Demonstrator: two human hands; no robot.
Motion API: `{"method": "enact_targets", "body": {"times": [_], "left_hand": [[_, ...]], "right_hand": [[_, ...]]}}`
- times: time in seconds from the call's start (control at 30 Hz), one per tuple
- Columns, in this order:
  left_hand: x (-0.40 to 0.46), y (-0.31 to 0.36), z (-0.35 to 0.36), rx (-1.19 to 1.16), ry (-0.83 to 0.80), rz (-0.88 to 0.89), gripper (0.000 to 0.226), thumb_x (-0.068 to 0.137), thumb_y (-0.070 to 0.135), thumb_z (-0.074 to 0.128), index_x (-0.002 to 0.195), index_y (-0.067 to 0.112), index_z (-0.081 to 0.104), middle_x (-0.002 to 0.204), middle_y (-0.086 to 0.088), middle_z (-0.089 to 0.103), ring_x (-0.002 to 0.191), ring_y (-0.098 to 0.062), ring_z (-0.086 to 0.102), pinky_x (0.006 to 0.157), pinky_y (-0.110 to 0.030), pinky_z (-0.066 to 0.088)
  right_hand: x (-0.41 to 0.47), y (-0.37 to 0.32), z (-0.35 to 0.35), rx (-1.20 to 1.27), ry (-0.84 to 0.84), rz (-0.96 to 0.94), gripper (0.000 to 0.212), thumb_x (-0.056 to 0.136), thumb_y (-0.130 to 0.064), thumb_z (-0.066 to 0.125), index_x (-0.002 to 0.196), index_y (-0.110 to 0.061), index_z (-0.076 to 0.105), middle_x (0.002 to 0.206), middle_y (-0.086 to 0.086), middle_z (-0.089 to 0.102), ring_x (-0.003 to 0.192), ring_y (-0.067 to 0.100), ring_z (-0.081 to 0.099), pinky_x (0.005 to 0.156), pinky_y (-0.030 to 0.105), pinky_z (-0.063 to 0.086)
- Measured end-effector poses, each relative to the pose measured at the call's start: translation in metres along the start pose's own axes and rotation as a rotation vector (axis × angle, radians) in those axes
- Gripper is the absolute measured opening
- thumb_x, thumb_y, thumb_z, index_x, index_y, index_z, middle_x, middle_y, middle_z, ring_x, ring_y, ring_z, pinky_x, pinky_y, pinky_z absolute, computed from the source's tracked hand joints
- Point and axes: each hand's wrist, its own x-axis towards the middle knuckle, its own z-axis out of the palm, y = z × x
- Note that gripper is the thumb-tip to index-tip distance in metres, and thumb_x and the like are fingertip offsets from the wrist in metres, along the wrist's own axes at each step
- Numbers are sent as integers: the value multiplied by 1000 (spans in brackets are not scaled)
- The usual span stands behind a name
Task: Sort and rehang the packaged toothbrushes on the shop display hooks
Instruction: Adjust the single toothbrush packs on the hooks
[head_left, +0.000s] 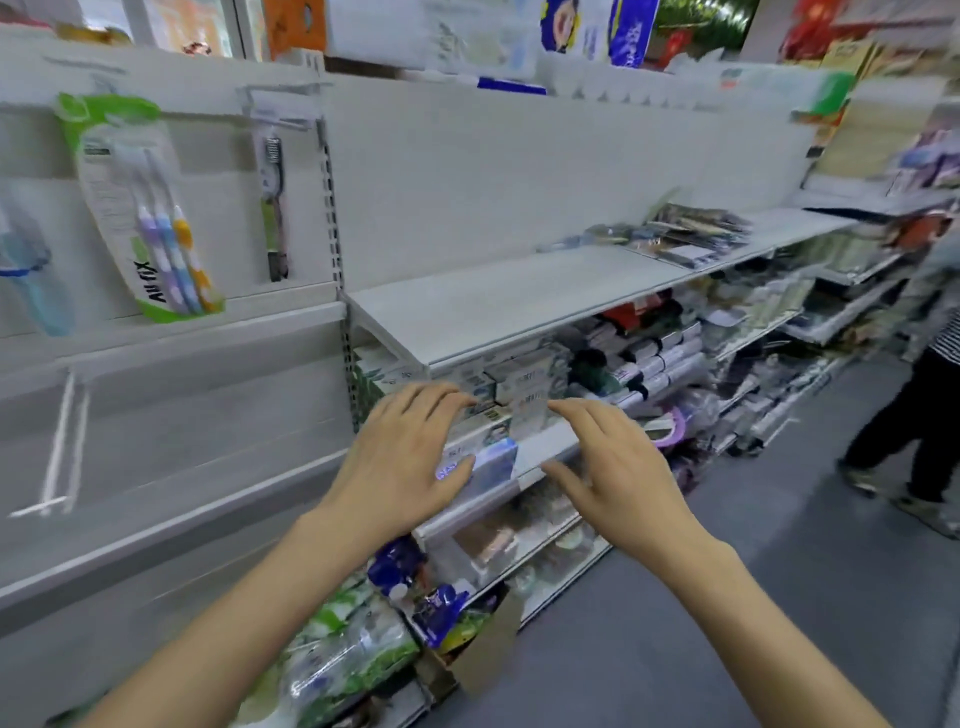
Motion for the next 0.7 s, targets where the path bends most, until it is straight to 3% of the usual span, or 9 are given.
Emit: {"method": "enact_targets", "body": {"times": [0.3,0.43,0.7], "left_hand": [[85,73,54,-72,-19,-22,51,89,45,56,137,27,48,138,8,51,129,-15,45,108,-35,40],[125,80,78,-68,-25,-30,52,88,46,53,136,27,49,137,9,51,128,-15,45,108,-37,41],[228,71,140,-70,0,14,52,86,45,58,134,25,52,132,8,55,123,-17,48,102,-33,40]], "right_hand": [[7,119,-15,18,-30,13,59,93,-39,67,144,-17,47,141,-4,53,131,18,47,109,34,41],[23,159,-8,34,-43,31,59,93,-40,65,145,-21,45,141,-6,52,132,14,43,110,28,35],[93,245,25,19,-40,43,57,95,-41,63,144,-19,46,142,-4,51,132,16,45,111,31,35]]}}
